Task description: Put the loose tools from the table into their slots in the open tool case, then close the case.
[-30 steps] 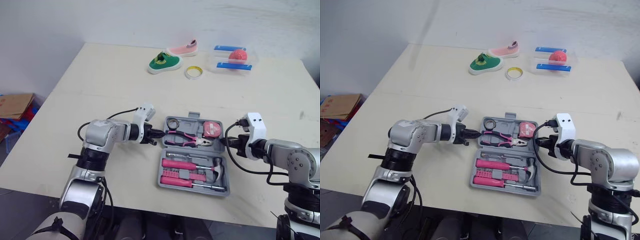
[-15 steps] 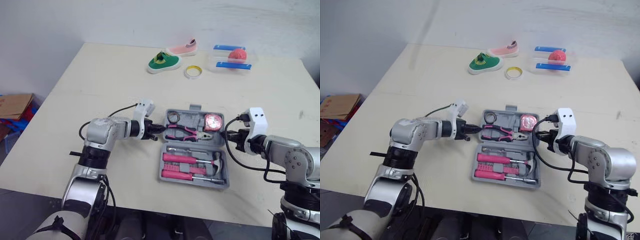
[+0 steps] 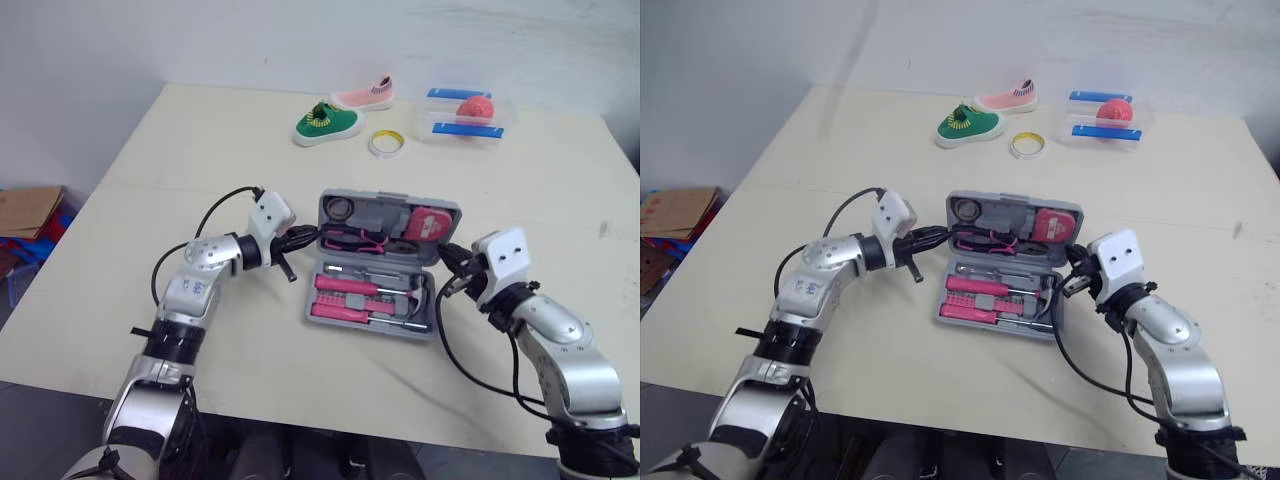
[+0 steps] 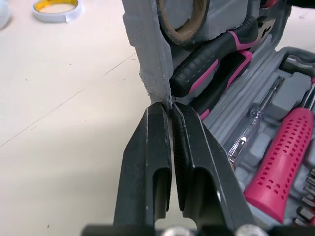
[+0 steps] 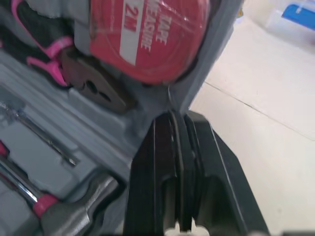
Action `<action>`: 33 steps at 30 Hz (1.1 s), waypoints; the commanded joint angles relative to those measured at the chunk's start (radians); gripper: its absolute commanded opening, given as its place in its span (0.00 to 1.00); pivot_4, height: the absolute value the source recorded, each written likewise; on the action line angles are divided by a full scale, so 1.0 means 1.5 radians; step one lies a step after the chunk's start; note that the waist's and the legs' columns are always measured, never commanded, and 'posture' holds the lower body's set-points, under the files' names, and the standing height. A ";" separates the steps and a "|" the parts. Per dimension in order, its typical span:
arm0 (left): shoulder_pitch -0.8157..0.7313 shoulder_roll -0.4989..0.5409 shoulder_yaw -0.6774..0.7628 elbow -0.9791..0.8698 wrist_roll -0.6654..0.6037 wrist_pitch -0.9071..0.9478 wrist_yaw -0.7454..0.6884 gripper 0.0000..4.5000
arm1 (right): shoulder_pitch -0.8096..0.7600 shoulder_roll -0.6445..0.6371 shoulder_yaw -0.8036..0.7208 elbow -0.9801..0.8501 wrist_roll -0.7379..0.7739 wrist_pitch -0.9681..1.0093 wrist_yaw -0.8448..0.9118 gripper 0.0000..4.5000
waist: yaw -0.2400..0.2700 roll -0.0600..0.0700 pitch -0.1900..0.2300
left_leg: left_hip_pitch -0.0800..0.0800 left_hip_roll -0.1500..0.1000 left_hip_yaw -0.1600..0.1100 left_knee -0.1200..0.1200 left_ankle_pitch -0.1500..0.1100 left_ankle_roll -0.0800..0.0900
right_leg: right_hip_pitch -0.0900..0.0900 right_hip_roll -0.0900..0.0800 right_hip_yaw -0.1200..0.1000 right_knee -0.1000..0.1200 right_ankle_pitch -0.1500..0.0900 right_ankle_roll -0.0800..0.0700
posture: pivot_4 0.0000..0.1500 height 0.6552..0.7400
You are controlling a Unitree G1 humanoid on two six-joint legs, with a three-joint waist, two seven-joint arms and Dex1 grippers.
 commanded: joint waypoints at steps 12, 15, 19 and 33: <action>0.211 0.110 0.102 -0.274 -0.066 0.048 -0.017 0.29 | 0.207 -0.076 -0.046 -0.056 -0.051 -0.346 0.079 0.31 | -0.003 0.000 0.001 | 0.007 0.001 0.000 -0.001 -0.002 0.001 | 0.006 0.000 0.001 -0.001 0.000 0.000 | 1.00 0.89; 0.285 0.236 0.217 -0.350 -0.173 0.190 -0.085 0.58 | 0.316 -0.147 -0.162 -0.174 0.072 -0.229 0.165 0.64 | -0.010 0.001 0.002 | 0.008 0.002 0.000 -0.003 -0.003 -0.001 | 0.006 0.001 0.001 0.001 -0.002 -0.002 | 1.00 0.89; 0.358 0.399 0.338 -0.332 -0.317 0.360 -0.225 0.58 | 0.449 -0.220 -0.323 -0.241 0.257 -0.081 0.285 0.64 | -0.008 -0.002 0.003 | 0.010 0.002 -0.003 -0.002 -0.004 -0.001 | 0.009 0.001 0.000 0.000 -0.002 -0.003 | 1.00 0.89; -0.048 0.212 -0.010 0.038 -0.065 0.120 -0.208 0.00 | 0.392 -0.245 -0.107 -0.297 0.302 0.109 0.252 0.01 | 0.019 -0.001 0.002 | 0.006 0.001 0.000 -0.008 -0.006 0.003 | 0.008 -0.002 -0.003 -0.011 -0.002 0.000 | 1.00 0.89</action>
